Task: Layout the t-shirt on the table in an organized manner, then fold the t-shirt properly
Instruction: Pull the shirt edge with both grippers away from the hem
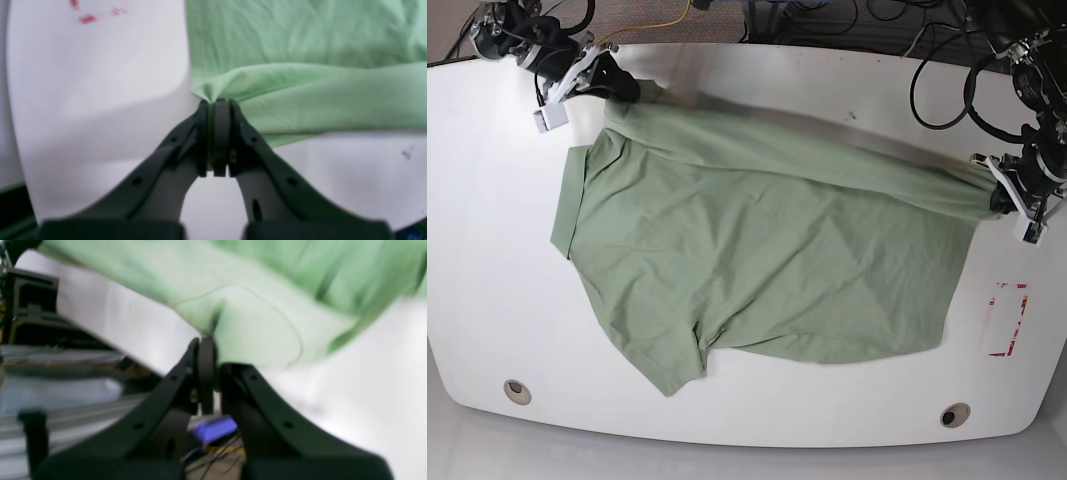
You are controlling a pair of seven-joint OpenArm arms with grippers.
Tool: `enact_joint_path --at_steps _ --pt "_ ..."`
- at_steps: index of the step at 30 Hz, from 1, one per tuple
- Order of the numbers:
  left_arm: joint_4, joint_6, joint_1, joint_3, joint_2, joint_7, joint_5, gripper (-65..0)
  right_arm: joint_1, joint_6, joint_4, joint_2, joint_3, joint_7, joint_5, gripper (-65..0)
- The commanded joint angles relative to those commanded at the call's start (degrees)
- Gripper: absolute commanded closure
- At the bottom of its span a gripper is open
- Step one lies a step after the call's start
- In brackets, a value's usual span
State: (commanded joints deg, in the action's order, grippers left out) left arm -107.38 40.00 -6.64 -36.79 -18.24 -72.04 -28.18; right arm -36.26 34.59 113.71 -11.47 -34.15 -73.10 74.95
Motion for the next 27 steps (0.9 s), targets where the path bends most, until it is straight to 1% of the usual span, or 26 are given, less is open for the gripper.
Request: enact_joint_path --at_steps 5,10,11,12,14,18,20,23,24,27 --pt "0.0 0.0 -5.1 -1.8 -0.2 0.1 0.0 0.0 -3.5 0.00 0.1 -0.1 0.1 -1.0 0.6 -0.3" --pt "0.1 0.0 -8.6 -2.7 -0.3 0.2 0.3 0.0 -4.7 0.00 0.0 -0.4 0.2 -2.9 0.7 -0.5" --pt "0.1 0.0 -9.3 -2.5 -0.9 0.2 0.3 0.0 -4.9 0.00 -0.1 -0.4 0.3 -3.3 0.6 -0.5" --pt "0.1 0.0 -9.8 -2.5 -1.2 0.2 0.3 0.0 -5.1 0.00 -0.1 -0.4 1.1 -3.5 0.5 -0.5" --pt "0.3 0.0 -10.7 -2.5 -1.4 0.2 0.4 0.0 -5.3 -0.09 -0.1 -0.5 4.4 -3.6 0.4 -0.5" --pt "0.1 0.0 -12.1 -2.8 -1.4 0.1 0.3 0.0 -4.9 -0.26 -0.2 -2.4 9.3 -3.6 0.3 -0.5" --pt "0.1 0.0 -12.5 -4.5 -2.1 0.2 0.3 0.0 -4.3 -0.35 -0.2 -2.9 12.7 -3.6 -1.8 -0.5" --pt "0.4 0.0 -12.5 -7.6 -2.9 0.3 0.3 0.0 -1.7 -0.35 -0.6 -3.0 16.1 -3.6 -5.4 -0.5" --pt "0.4 0.0 -12.4 -8.3 -3.0 0.3 0.3 0.0 -0.9 -0.09 -1.5 -2.9 17.4 -3.6 -6.5 -0.5" --pt "0.3 0.0 -12.3 -8.9 -3.2 0.2 0.3 0.0 1.2 -0.09 -6.6 -2.8 20.3 -3.6 -7.1 -0.5"
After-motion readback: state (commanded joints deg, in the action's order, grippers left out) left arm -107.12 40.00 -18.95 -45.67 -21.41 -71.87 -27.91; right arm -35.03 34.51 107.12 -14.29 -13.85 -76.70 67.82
